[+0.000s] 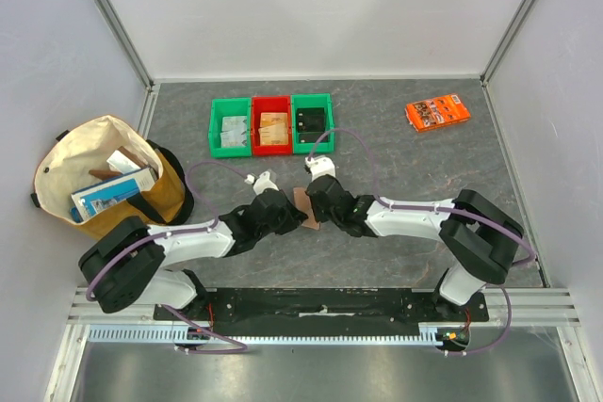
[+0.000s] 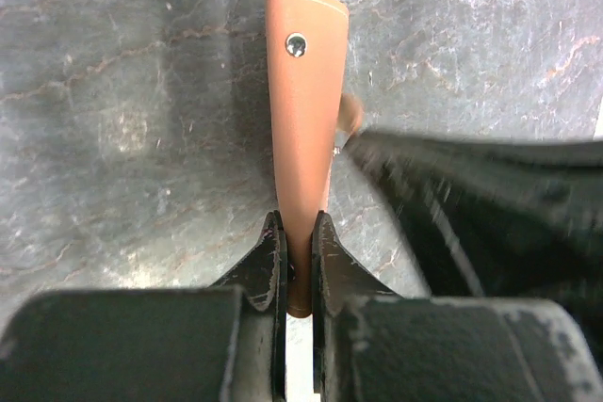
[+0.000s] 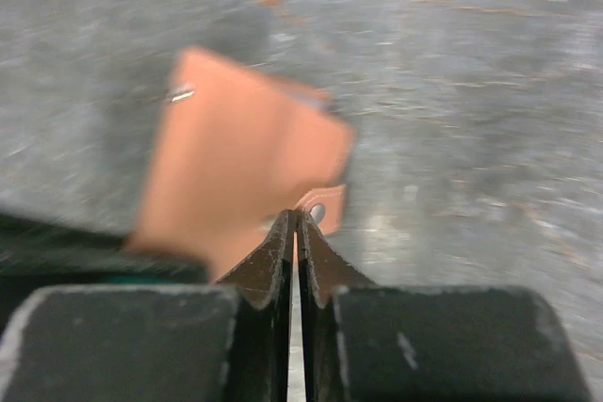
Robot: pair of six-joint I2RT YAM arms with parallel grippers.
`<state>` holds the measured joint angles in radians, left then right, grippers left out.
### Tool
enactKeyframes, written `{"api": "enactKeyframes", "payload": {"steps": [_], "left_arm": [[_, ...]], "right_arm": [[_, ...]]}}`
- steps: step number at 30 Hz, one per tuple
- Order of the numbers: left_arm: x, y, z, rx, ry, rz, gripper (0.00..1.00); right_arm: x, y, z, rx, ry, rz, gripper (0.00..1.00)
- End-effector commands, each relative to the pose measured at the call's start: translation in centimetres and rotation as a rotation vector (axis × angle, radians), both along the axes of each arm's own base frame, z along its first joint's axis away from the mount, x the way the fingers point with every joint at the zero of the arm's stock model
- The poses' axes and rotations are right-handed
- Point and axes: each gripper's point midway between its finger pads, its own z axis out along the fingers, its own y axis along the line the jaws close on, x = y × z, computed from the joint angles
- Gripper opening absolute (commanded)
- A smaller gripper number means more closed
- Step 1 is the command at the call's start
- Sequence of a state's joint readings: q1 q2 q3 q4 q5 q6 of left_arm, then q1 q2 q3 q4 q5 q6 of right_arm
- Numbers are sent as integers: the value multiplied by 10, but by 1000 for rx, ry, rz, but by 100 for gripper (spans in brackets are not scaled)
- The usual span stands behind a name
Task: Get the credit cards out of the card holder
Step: Open the card holder at the center of the board.
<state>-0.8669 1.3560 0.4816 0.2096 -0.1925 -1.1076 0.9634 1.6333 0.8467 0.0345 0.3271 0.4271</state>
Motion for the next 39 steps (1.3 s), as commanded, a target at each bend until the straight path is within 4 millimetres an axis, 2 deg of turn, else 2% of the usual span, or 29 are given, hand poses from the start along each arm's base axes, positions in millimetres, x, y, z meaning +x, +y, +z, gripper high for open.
{"api": "enactKeyframes", "payload": {"steps": [1, 3, 8, 10, 11, 13, 14, 15, 18, 21, 24, 27, 31, 39], "left_arm": [[-17, 13, -2, 45, 2, -21, 2], [-20, 13, 1, 32, 0, -22, 2], [-23, 16, 9, -3, -15, -15, 2], [-23, 16, 9, -5, -15, -13, 2], [-23, 17, 7, -3, -12, -8, 2], [-23, 19, 2, 9, -4, -1, 2], [-23, 20, 0, 12, -3, 0, 2], [-24, 20, -1, 13, -2, 1, 2], [-22, 20, -3, 11, -1, 9, 2], [-21, 19, -1, 9, -8, 9, 2], [-22, 19, -1, 8, -8, 5, 2], [-23, 21, -1, 3, -7, 12, 2], [-23, 22, 0, 3, -10, 16, 2], [-23, 22, 1, 5, -11, 13, 2]], "right_arm": [[25, -78, -17, -313, -81, -221, 4], [26, -80, -16, -321, -87, -233, 0], [27, -80, -10, -303, -98, -235, 0], [25, -73, -3, -234, -84, -219, 1], [22, -67, 0, -187, -67, -190, 4], [16, -51, 16, -69, -71, -136, 24], [15, -40, 30, 13, -85, -102, 40], [10, -33, 38, 68, -82, -68, 51], [-1, -15, 55, 197, -61, -8, 69], [-6, -3, 52, 244, -25, 17, 78], [-6, 2, 40, 235, 8, 22, 78], [-4, 4, 29, 226, 25, 13, 74], [-5, -6, 8, 159, 53, -16, 68], [-6, -20, -6, 137, 86, -45, 40]]}}
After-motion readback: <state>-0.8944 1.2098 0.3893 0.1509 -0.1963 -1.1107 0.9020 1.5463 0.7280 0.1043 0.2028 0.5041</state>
